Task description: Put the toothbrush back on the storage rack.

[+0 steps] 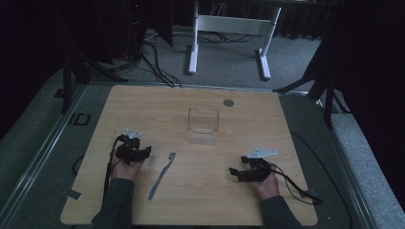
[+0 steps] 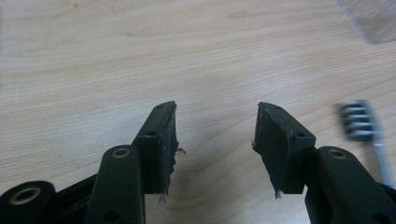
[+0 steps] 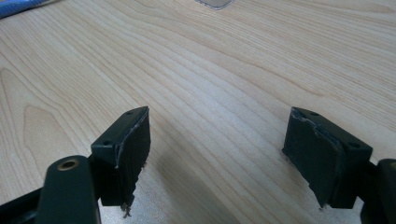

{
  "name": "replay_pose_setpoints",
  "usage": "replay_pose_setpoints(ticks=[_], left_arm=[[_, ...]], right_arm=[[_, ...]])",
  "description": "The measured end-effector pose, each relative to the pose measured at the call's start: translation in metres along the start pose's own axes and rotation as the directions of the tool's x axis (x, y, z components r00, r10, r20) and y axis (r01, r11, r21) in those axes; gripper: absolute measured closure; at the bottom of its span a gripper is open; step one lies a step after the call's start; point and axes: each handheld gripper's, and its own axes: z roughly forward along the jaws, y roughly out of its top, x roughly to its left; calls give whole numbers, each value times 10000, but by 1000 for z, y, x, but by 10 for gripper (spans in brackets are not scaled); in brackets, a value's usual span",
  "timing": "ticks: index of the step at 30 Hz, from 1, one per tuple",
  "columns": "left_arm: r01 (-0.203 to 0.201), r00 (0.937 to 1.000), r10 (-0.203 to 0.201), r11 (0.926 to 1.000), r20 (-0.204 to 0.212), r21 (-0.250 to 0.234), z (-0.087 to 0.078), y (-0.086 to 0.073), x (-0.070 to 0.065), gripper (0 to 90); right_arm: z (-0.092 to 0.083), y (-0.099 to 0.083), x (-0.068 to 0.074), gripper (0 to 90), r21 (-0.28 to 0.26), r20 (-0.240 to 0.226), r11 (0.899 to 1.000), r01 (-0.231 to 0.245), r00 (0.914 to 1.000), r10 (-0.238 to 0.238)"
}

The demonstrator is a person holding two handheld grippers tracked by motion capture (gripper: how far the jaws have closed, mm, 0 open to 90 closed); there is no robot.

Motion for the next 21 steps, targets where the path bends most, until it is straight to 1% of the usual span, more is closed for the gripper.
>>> replay_pose_setpoints(ticks=[1, 2, 4, 5, 6, 9, 12, 16, 21], left_arm=[[0, 10000, 0, 10000, 0, 0, 0, 0, 0, 484], [-46, 10000, 46, 10000, -27, -45, -6, 2, -3, 482], [-87, 10000, 87, 9999, 32, -135, -12, 3, -6, 479], [-87, 10000, 87, 9999, 32, -135, -12, 3, -6, 479], [-93, 9999, 93, 9998, 36, -149, -16, 4, -7, 479], [-32, 9998, 39, 9996, 213, -286, -24, 6, -11, 479], [-24, 9996, 36, 9992, 297, -395, -31, 8, -14, 479], [59, 9989, -39, 9991, 468, -431, -39, 9, -17, 479], [5, 9978, 24, 9991, 663, -430, -46, 9, -22, 479]], right_arm=[[0, 0, 0, 224, 1, 1, 10000, 1, 10000, -1], [0, 0, 0, 224, 3, 2, 10000, -3, 10000, 3], [0, 0, 0, 224, 4, 3, 10000, -3, 10000, 3], [0, 0, 0, 224, 4, 3, 10000, -3, 10000, 3], [0, 0, 0, 224, 3, 1, 10000, -8, 10000, 8], [0, 0, 0, 224, 0, 5, 10000, 2, 10000, -2], [0, 0, 0, 225, 0, 7, 10000, 7, 10000, -7], [0, 0, 0, 225, -5, 7, 10000, 17, 10000, -17], [0, 0, 0, 224, -7, 9, 10000, 16, 10000, -16]])
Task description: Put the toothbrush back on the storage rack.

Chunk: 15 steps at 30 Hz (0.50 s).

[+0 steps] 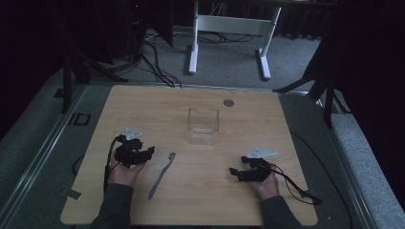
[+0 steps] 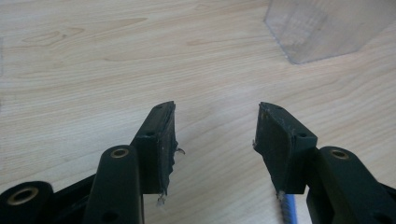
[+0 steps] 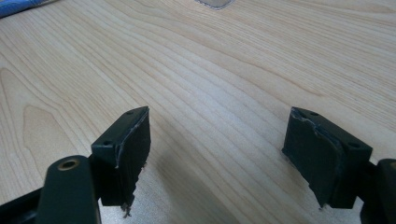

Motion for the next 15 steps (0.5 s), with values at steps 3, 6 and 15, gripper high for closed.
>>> replay_pose_setpoints(ticks=[3, 6, 15], left_arm=[[14, 10000, -14, 10000, 47, 17, -4, 0, -2, 479], [-22, 10000, 21, 10000, 91, 56, -6, 0, -4, 479], [-185, 9997, 181, 9996, 187, 223, -14, 0, -11, 483]], right_arm=[[0, 0, 0, 225, -2, -1, 10000, 1, 10000, -1], [0, 0, 0, 225, -1, 2, 10000, 0, 10000, 0], [0, 0, 0, 226, -1, 7, 10000, 16, 10000, -16]])
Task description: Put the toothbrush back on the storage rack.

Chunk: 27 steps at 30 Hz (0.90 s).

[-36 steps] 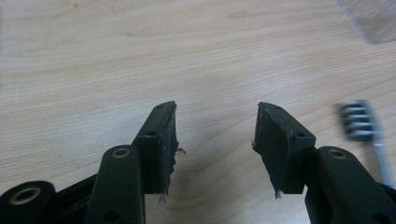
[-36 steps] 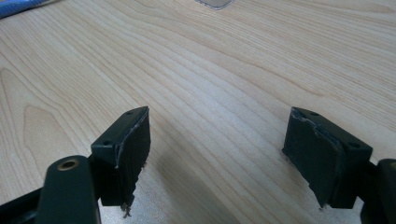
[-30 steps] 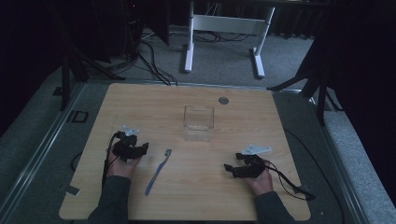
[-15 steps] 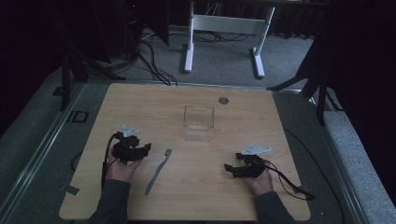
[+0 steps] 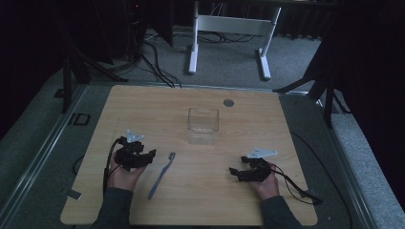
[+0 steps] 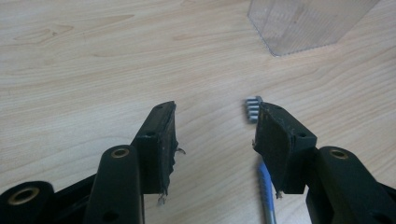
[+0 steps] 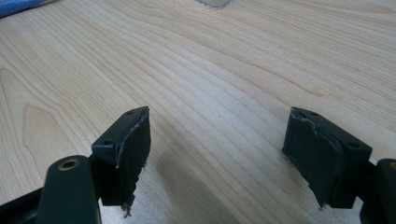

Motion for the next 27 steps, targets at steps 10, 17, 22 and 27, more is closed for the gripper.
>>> replay_pose_setpoints(ticks=[10, 17, 22, 27], left_arm=[[-284, 9995, 282, 9994, 133, 196, -7, 2, -11, 489], [-541, 9982, 525, 9969, 306, 571, -7, 2, -19, 490], [-675, 9971, 645, 9946, 398, 789, -6, 2, -24, 490], [-840, 9953, 790, 9922, 559, 926, -4, 3, -29, 489]], right_arm=[[0, 0, 0, 227, 3, 6, 10000, -13, 10000, 13], [0, 0, 0, 227, 1, 7, 10000, -15, 10000, 15], [0, 0, 0, 227, -4, 4, 10000, -16, 10000, 16], [0, 0, 0, 227, 0, 6, 10000, -16, 10000, 16]])
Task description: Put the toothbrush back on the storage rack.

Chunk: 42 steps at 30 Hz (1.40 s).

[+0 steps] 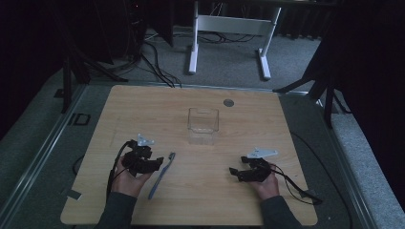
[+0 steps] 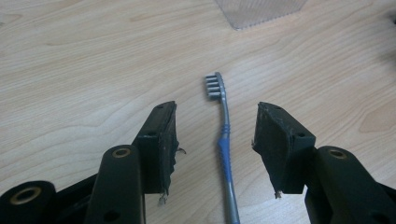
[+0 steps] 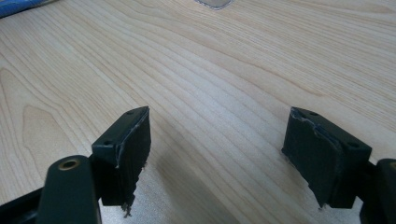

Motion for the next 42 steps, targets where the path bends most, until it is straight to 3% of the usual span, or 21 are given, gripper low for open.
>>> replay_pose_setpoints(ticks=[21, 27, 33, 42], left_arm=[[-272, 9994, 262, 9983, 204, 517, 5, 1, -11, 496], [-408, 9990, 395, 9966, 198, 712, 8, 0, -15, 523], [-506, 9986, 488, 9915, 179, 1199, 13, -1, -18, 588], [-396, 9991, 366, 9865, 214, 1588, 22, -1, -20, 650]], right_arm=[[0, 0, 0, 227, -6, -3, 10000, -21, 10000, 21], [0, 0, 0, 227, -6, -3, 10000, -17, 10000, 17], [0, 0, 0, 227, -7, -2, 10000, -15, 10000, 15], [0, 0, 0, 227, -8, -1, 10000, -9, 10000, 9]])
